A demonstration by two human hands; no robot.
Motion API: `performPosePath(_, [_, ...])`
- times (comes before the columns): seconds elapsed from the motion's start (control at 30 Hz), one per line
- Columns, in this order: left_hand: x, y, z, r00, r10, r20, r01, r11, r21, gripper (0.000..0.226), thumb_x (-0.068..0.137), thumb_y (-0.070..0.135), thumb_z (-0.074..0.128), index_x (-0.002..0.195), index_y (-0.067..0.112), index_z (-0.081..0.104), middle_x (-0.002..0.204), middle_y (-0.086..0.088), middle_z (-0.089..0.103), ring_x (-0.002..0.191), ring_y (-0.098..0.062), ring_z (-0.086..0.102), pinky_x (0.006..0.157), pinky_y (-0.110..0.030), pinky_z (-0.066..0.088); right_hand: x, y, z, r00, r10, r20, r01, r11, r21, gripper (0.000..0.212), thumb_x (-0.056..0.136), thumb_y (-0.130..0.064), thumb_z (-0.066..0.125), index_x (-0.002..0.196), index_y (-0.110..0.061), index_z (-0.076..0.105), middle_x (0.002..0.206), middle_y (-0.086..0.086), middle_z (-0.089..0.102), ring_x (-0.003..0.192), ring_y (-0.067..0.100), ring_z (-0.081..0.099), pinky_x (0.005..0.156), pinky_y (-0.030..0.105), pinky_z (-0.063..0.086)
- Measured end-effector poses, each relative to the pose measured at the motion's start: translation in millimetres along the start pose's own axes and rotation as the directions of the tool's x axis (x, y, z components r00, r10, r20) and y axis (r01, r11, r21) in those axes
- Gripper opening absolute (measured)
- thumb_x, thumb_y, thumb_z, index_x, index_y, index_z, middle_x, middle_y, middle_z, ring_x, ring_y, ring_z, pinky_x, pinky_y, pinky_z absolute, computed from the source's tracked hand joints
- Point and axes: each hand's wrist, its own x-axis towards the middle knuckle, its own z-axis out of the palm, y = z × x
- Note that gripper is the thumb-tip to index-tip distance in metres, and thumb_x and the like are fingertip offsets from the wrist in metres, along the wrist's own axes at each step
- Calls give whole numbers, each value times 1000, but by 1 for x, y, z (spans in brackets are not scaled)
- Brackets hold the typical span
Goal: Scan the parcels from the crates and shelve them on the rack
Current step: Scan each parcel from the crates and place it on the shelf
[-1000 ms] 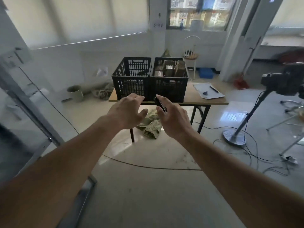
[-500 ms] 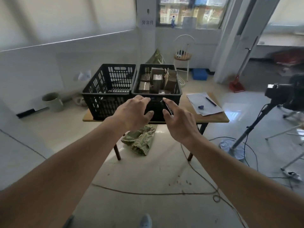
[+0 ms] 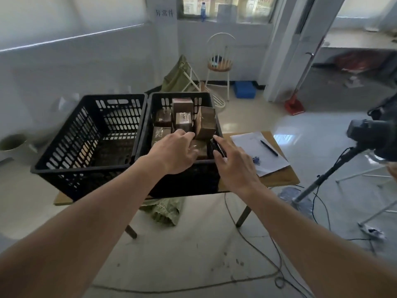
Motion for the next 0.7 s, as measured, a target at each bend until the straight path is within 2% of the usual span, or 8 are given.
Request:
performPosePath(0.23, [117, 12, 25, 998, -56, 24, 56, 998, 3, 58, 100, 48, 60, 149, 20, 47, 146, -4, 52, 132, -27, 54, 97, -40, 45, 108, 56, 1, 999, -6, 40, 5, 1000, 20, 52, 113, -47, 41, 164, -38, 33, 138, 12, 64, 123, 32, 60, 108, 52, 48])
performPosePath(0.43, [201, 20, 54, 980, -184, 73, 183, 983, 26, 66, 100, 48, 60, 156, 22, 38, 154, -6, 45, 139, -30, 49, 107, -48, 48, 194, 104, 1, 994, -18, 112, 10, 997, 70, 51, 113, -49, 39, 163, -41, 34, 135, 15, 62, 120, 34, 59, 107, 54, 48])
performPosePath(0.53, [233, 23, 67, 966, -251, 61, 250, 968, 24, 73, 99, 48, 61, 161, 25, 30, 159, -11, 38, 143, -34, 45, 109, -50, 46, 229, 118, 2, 988, -17, 155, 3, 996, 88, 52, 112, -50, 39, 163, -41, 33, 133, 15, 62, 120, 34, 58, 108, 54, 47])
performPosePath(0.63, [256, 23, 78, 949, -306, 81, 304, 952, 36, 83, 98, 50, 63, 165, 38, 14, 161, -16, 31, 146, -38, 40, 111, -53, 43, 255, 128, 3, 979, 12, 206, -38, 992, 124, 52, 112, -51, 40, 163, -42, 34, 131, 17, 62, 123, 37, 57, 109, 55, 46])
performPosePath(0.7, [268, 23, 85, 933, -343, 104, 341, 939, 43, 87, 98, 52, 63, 163, 47, 6, 162, -17, 27, 144, -40, 40, 107, -54, 46, 267, 133, 5, 972, 10, 233, -40, 991, 126, 52, 112, -50, 40, 163, -40, 33, 133, 14, 64, 127, 35, 56, 110, 55, 44])
